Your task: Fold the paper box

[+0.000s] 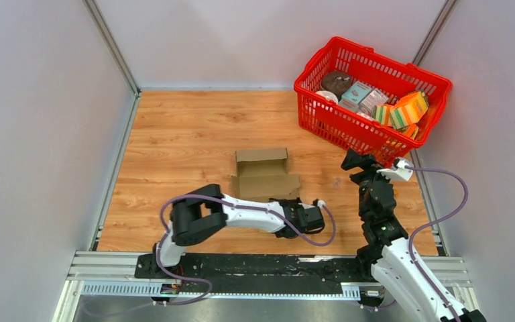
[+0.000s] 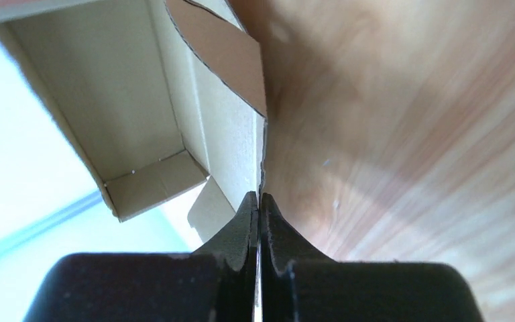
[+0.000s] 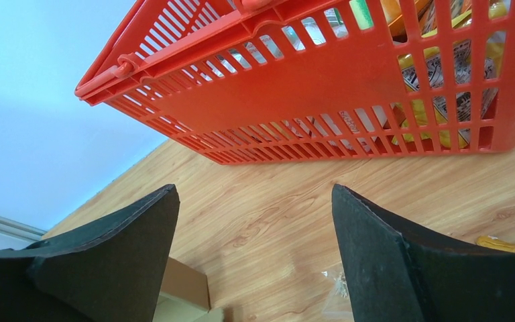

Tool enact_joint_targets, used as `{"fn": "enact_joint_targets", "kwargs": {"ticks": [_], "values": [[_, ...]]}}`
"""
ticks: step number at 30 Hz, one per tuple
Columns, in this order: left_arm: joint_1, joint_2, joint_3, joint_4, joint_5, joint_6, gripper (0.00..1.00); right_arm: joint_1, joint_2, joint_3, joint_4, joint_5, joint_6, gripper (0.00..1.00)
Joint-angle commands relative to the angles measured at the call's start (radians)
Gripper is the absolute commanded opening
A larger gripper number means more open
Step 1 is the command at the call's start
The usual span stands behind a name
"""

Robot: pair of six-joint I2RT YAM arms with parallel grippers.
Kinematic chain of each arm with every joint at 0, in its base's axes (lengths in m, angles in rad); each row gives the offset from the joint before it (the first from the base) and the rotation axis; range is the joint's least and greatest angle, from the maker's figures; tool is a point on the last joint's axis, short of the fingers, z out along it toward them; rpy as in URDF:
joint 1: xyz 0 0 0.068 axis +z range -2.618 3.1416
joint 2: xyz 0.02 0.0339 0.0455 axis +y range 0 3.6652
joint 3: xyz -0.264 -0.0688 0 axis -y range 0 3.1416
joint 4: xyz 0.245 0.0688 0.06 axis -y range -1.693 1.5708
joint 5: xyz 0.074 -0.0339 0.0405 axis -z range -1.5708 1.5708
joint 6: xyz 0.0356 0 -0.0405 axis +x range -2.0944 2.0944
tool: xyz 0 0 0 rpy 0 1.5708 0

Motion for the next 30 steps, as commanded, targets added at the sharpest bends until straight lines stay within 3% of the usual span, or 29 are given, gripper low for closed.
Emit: {"fn": "enact_joint_targets", "kwargs": {"ticks": [1,5,11,17,19,21,25,30], "values": [[0.029,-0.254,-0.039,-0.029,0.103,-0.156,0.0,-0.004,0.009,-0.011,0.064,0.028,0.006,0.88],[0.075,-0.445,-0.061,-0.123,0.182,-0.327,0.0,-0.004,0.031,-0.008,0.075,0.009,0.008,0.88],[0.229,-0.654,-0.045,-0.186,0.356,-0.623,0.0,-0.003,0.11,0.021,0.095,-0.046,0.011,0.88],[0.498,-0.792,-0.059,-0.152,0.64,-0.926,0.0,-0.001,0.28,0.131,0.108,-0.225,-0.039,0.87],[0.595,-0.817,-0.081,-0.143,0.682,-1.098,0.0,-0.001,0.397,0.173,0.11,-0.305,-0.081,0.86],[0.652,-0.835,-0.087,-0.173,0.697,-1.291,0.0,0.013,0.521,0.25,0.102,-0.428,-0.11,0.84],[0.756,-0.829,-0.099,-0.267,0.687,-1.531,0.0,0.098,0.679,0.38,0.056,-0.583,-0.261,0.84],[0.824,-0.803,-0.128,-0.299,0.65,-1.745,0.0,0.243,0.698,0.408,0.116,-0.778,-0.43,0.86]]}}
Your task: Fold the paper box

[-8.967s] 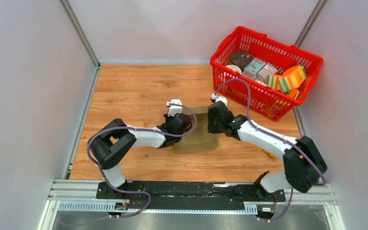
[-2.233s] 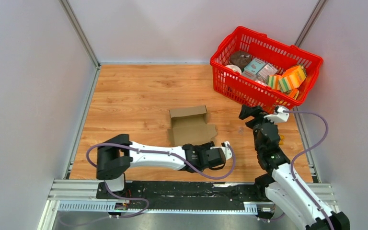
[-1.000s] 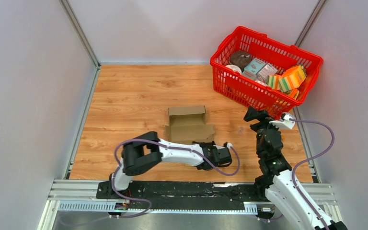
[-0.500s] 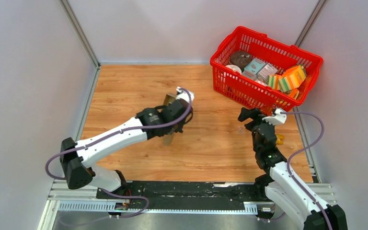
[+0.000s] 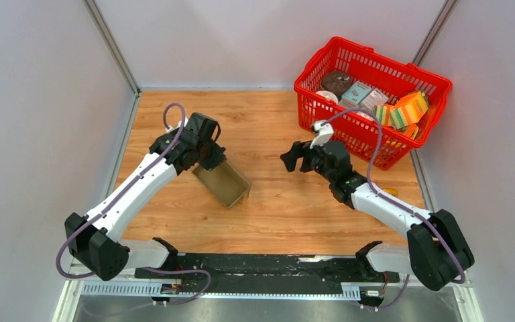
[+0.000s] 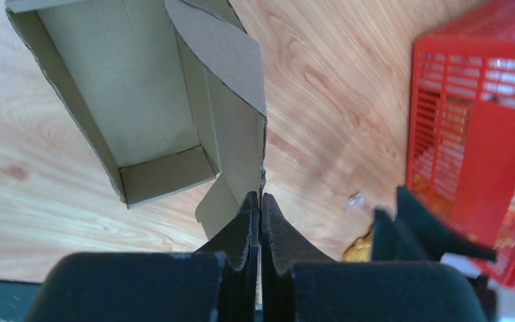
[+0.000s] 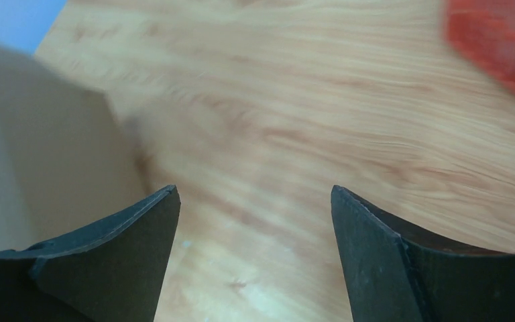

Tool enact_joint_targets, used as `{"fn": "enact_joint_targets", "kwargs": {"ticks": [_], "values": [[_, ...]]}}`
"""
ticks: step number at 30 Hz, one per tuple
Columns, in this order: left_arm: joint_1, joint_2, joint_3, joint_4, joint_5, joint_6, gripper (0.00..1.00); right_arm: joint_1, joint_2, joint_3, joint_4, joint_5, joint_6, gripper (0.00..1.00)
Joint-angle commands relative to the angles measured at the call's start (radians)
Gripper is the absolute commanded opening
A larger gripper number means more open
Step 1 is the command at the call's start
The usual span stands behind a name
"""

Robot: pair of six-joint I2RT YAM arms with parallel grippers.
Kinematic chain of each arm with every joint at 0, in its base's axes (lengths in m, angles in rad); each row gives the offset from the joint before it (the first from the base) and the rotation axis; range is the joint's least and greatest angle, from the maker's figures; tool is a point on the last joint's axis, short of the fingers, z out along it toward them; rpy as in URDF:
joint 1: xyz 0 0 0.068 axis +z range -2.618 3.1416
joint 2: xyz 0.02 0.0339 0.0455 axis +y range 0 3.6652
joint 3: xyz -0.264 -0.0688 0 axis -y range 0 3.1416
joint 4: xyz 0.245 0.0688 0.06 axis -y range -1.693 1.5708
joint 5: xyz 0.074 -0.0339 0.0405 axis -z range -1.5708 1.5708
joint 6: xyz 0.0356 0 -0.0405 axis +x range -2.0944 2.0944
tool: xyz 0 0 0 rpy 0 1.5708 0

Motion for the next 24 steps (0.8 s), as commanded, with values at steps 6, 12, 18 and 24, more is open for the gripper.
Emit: {"fn": "enact_joint_targets", "kwargs": {"ticks": [6,12,18,24], "values": [[0.089,-0.026,-0.198,0.14,0.057,-0.399,0.0,0.221,0.054,0.071,0.101,-0.173,-0.241,0.89],[0.1,-0.055,-0.224,0.19,0.035,-0.403,0.1,0.273,0.073,0.084,0.111,-0.196,-0.273,0.91],[0.105,-0.114,-0.222,0.151,0.003,-0.401,0.09,0.288,0.038,0.063,0.111,-0.2,-0.328,0.92],[0.108,-0.194,-0.242,0.134,-0.08,-0.453,0.13,0.304,0.028,0.054,0.123,-0.26,-0.35,0.92]]}}
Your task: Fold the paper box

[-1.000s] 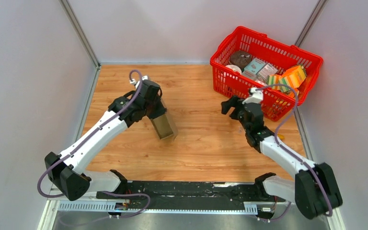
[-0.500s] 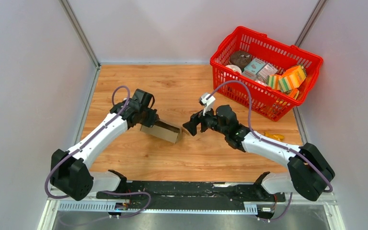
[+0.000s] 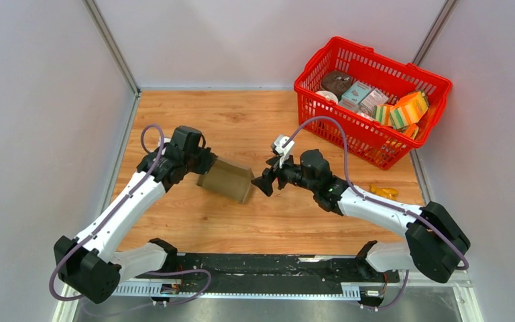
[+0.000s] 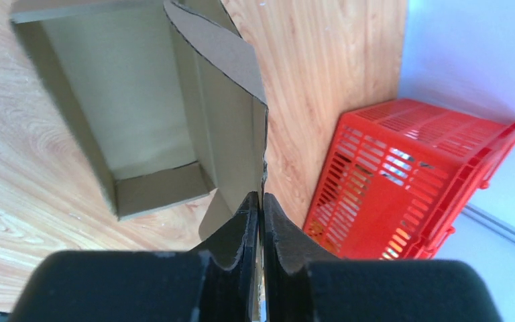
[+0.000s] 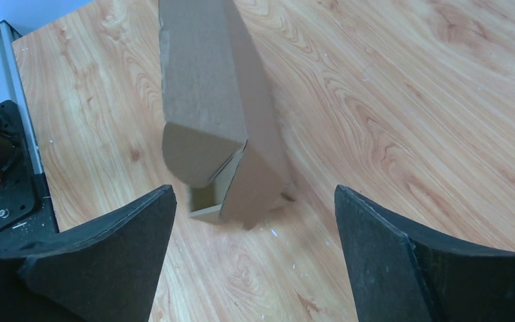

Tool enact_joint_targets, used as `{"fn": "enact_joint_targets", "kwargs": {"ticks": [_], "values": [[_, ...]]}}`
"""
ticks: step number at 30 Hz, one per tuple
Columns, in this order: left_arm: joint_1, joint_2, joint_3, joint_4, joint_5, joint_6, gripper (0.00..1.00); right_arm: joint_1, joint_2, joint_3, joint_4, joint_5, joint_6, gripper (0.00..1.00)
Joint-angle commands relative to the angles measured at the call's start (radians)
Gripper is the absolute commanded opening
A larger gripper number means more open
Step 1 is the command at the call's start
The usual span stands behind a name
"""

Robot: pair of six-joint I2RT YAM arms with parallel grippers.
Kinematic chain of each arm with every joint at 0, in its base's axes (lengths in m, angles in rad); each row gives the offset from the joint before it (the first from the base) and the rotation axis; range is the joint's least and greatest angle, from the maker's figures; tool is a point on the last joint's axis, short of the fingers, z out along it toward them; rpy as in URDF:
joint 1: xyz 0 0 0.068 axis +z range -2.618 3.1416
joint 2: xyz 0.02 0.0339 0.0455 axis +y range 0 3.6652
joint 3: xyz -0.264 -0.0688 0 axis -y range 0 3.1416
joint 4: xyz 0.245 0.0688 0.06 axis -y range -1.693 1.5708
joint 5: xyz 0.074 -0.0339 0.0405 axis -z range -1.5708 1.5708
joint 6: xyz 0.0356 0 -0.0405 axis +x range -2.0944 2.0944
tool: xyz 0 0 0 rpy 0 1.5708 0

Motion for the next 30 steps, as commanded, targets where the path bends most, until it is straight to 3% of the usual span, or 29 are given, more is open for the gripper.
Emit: {"fn": "enact_joint_targets", "kwargs": {"ticks": [1,10,18,21,23,25,28,30], "values": [[0.008,-0.053,-0.012,-0.009,-0.069,-0.053,0.13,0.025,-0.018,0.013,0.061,-0.021,-0.038,0.92],[0.01,-0.032,-0.014,0.002,-0.024,-0.081,0.13,0.138,0.162,0.155,-0.017,0.404,-0.044,0.82],[0.025,-0.068,-0.029,0.011,-0.043,-0.03,0.19,0.158,0.14,0.131,0.006,0.481,-0.074,0.79],[0.028,-0.104,-0.019,0.025,-0.108,0.164,0.32,0.157,0.149,0.132,0.009,0.516,-0.073,0.8],[0.033,-0.137,-0.037,0.034,-0.147,0.379,0.42,0.158,0.166,0.151,0.0,0.548,-0.061,0.8],[0.035,-0.216,-0.08,0.104,-0.152,0.625,0.43,0.158,0.171,0.154,0.006,0.594,-0.056,0.8],[0.035,-0.358,-0.221,0.19,-0.136,0.858,0.43,0.157,0.169,0.16,0.032,0.657,-0.056,0.8],[0.035,-0.459,-0.313,0.192,-0.142,0.907,0.43,0.152,0.188,0.202,0.011,0.668,-0.067,0.81]]}}
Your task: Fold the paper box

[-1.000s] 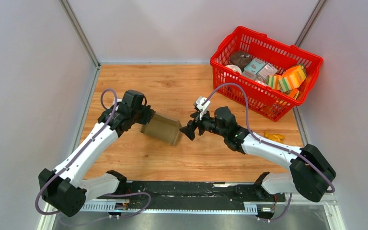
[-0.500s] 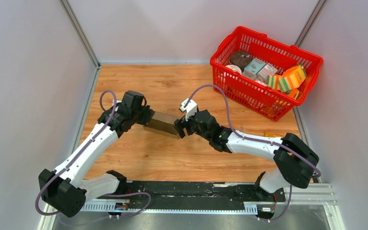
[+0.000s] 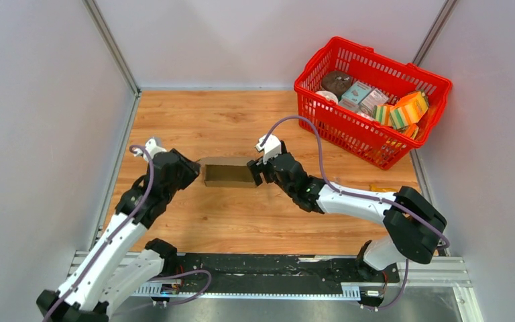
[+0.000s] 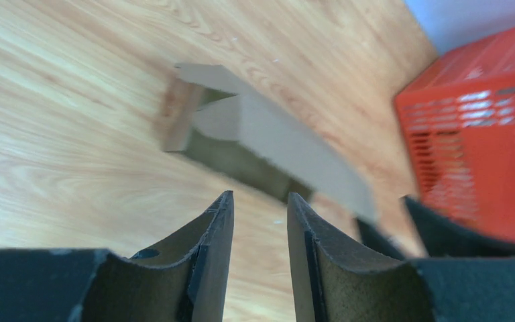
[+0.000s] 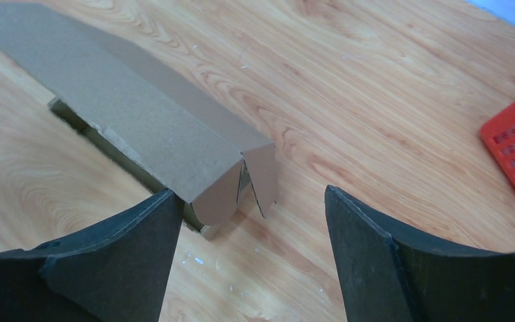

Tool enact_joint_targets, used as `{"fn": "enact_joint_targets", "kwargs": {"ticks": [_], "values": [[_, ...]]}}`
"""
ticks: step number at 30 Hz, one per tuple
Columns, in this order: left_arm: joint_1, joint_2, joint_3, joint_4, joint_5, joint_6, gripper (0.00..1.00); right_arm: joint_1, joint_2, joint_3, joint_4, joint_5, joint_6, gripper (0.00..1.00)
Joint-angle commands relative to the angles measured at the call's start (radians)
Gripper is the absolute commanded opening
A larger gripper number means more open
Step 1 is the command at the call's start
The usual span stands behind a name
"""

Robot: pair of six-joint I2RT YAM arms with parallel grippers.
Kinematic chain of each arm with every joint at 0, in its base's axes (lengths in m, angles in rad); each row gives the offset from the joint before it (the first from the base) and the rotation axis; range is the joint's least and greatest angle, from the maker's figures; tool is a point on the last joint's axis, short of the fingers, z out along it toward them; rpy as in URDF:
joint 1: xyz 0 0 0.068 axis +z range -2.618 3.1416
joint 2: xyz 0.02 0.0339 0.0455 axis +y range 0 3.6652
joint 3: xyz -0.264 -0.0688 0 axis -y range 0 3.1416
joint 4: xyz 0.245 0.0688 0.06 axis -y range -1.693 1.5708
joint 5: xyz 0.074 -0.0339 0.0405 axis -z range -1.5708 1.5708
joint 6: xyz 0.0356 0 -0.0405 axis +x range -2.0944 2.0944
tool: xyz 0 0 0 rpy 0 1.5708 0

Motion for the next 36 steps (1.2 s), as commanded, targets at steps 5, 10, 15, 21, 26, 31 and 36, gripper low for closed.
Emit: {"fn": "enact_joint_targets", "kwargs": {"ticks": [5,10,15,21,26,31,36], "values": [[0.007,-0.233,-0.231,0.131,0.029,0.489,0.5,-0.008,0.062,0.163,0.017,0.097,-0.036,0.82],[0.007,-0.131,-0.178,0.099,-0.053,0.524,0.63,-0.026,0.108,0.255,-0.02,0.103,-0.033,0.82],[0.012,0.023,-0.136,0.2,-0.138,0.561,0.63,-0.045,0.162,0.303,-0.061,0.054,-0.035,0.82],[0.14,0.181,-0.147,0.45,0.052,0.561,0.6,-0.057,0.202,0.386,-0.13,-0.112,-0.104,0.82],[0.22,0.235,-0.167,0.61,0.256,0.641,0.68,-0.072,0.22,0.386,-0.138,-0.178,-0.107,0.82],[0.249,0.304,-0.13,0.601,0.295,0.699,0.7,-0.089,0.237,0.398,-0.127,-0.206,-0.088,0.82],[0.249,0.371,-0.13,0.668,0.354,0.75,0.67,-0.115,0.243,0.387,-0.115,-0.271,-0.058,0.82]]}}
